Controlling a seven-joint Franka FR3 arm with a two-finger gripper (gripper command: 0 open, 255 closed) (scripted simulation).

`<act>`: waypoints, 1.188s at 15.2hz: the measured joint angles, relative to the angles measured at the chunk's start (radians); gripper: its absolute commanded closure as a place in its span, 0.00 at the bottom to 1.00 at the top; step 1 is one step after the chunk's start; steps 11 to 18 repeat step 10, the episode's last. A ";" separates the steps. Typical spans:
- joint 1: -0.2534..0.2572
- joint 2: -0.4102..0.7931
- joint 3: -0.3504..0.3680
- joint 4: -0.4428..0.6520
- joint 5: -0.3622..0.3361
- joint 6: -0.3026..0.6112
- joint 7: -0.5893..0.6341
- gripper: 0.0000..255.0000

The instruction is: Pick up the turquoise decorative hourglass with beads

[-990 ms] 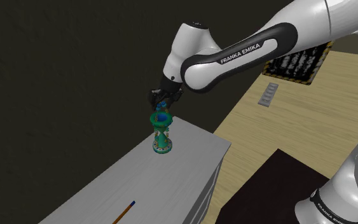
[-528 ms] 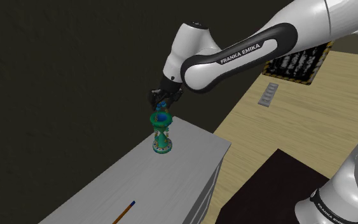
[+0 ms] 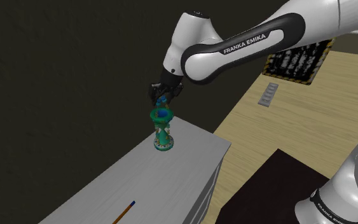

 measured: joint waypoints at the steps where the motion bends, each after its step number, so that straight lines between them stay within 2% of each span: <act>1: 0.001 -0.003 0.001 0.012 0.001 -0.015 0.001 1.00; 10: -0.003 -0.036 0.002 0.090 0.018 -0.123 -0.011 1.00; 18: -0.003 -0.036 0.002 0.090 0.018 -0.123 -0.011 1.00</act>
